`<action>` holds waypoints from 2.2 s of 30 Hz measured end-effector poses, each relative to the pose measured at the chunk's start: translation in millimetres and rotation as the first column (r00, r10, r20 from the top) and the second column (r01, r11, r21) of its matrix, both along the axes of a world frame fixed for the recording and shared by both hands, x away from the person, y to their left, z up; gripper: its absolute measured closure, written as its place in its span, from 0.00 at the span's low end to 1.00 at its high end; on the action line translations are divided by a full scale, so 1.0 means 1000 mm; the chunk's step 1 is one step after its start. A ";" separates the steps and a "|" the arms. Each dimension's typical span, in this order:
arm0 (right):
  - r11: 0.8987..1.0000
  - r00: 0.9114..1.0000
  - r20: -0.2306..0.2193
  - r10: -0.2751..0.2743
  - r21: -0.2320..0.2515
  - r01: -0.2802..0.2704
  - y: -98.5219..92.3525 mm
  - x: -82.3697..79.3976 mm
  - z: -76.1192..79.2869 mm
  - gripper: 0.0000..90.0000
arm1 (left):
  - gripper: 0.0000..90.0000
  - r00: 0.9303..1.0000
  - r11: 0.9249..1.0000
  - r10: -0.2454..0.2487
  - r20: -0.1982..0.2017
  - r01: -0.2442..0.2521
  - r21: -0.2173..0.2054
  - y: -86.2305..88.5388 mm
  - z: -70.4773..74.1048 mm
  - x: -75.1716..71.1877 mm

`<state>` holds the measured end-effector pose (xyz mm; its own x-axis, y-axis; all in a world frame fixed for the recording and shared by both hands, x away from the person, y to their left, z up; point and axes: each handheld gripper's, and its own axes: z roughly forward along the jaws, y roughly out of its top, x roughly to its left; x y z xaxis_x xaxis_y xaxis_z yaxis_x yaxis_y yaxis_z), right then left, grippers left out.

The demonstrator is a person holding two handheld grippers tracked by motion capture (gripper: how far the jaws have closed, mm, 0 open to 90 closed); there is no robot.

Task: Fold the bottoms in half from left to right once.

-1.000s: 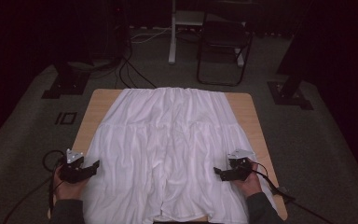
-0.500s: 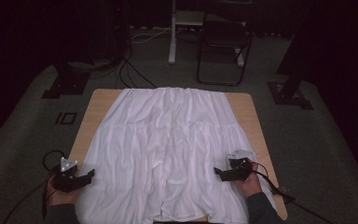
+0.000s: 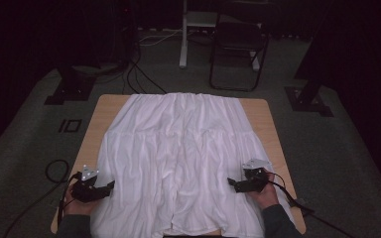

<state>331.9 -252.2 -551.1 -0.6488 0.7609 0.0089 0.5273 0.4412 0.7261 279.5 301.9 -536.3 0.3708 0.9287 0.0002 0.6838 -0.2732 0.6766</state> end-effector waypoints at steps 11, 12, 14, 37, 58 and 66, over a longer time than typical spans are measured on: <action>1.000 1.000 0.011 -0.001 0.014 0.001 -0.002 -0.004 0.002 0.35 | 0.97 0.998 0.998 -0.058 0.001 0.058 -0.011 -0.003 0.002 0.004; 1.000 0.999 0.027 -0.022 0.015 0.021 -0.011 -0.007 0.011 0.41 | 0.97 0.998 0.998 -0.058 0.002 0.058 -0.025 -0.002 0.001 0.004; 0.994 0.993 0.060 -0.101 0.044 0.098 -0.028 -0.012 0.024 0.39 | 0.97 0.998 0.998 -0.058 0.004 0.058 -0.030 -0.001 0.001 0.004; 0.958 0.957 -0.051 -0.285 -0.023 0.284 -0.096 -0.041 0.012 0.88 | 0.98 0.976 0.977 0.188 0.111 -0.197 0.082 0.070 0.034 0.015; 0.961 0.960 -0.052 -0.275 0.016 0.276 -0.096 -0.039 0.009 0.95 | 0.98 0.886 0.873 0.346 0.309 -0.424 0.241 0.087 0.098 0.006; 0.962 0.961 -0.060 -0.268 0.037 0.271 -0.098 -0.038 0.008 0.95 | 0.98 0.942 0.971 0.110 0.318 -0.170 0.167 0.028 0.121 0.001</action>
<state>293.5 -350.1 -542.6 -0.4173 0.9056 0.0760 0.6612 0.2451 0.7091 280.7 330.2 -415.5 0.1908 0.9427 0.2736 0.4939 -0.3331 0.8032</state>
